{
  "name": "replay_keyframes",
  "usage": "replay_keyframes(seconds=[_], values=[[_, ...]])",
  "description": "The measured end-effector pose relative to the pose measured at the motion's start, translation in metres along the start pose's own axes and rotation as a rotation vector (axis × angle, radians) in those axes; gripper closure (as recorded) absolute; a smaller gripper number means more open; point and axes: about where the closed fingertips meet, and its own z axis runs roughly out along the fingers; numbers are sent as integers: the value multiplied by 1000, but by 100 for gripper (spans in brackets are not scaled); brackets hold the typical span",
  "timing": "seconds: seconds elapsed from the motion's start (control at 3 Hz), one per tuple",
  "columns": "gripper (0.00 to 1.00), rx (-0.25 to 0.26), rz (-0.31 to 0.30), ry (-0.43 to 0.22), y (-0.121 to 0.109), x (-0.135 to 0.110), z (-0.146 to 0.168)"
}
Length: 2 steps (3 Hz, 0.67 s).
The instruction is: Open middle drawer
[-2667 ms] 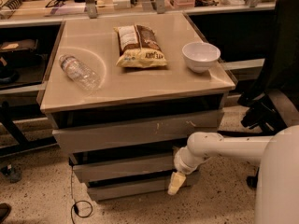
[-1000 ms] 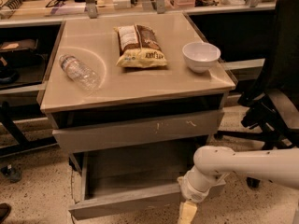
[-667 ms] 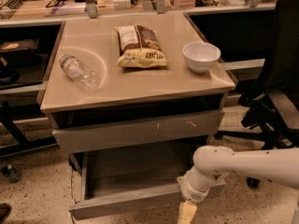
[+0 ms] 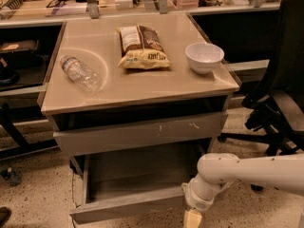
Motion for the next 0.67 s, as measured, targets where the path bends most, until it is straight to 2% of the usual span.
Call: replay_keyframes(seconds=[0.33, 0.67], values=[[0, -20, 19, 19, 21, 14, 7], [0, -20, 19, 19, 21, 14, 6]])
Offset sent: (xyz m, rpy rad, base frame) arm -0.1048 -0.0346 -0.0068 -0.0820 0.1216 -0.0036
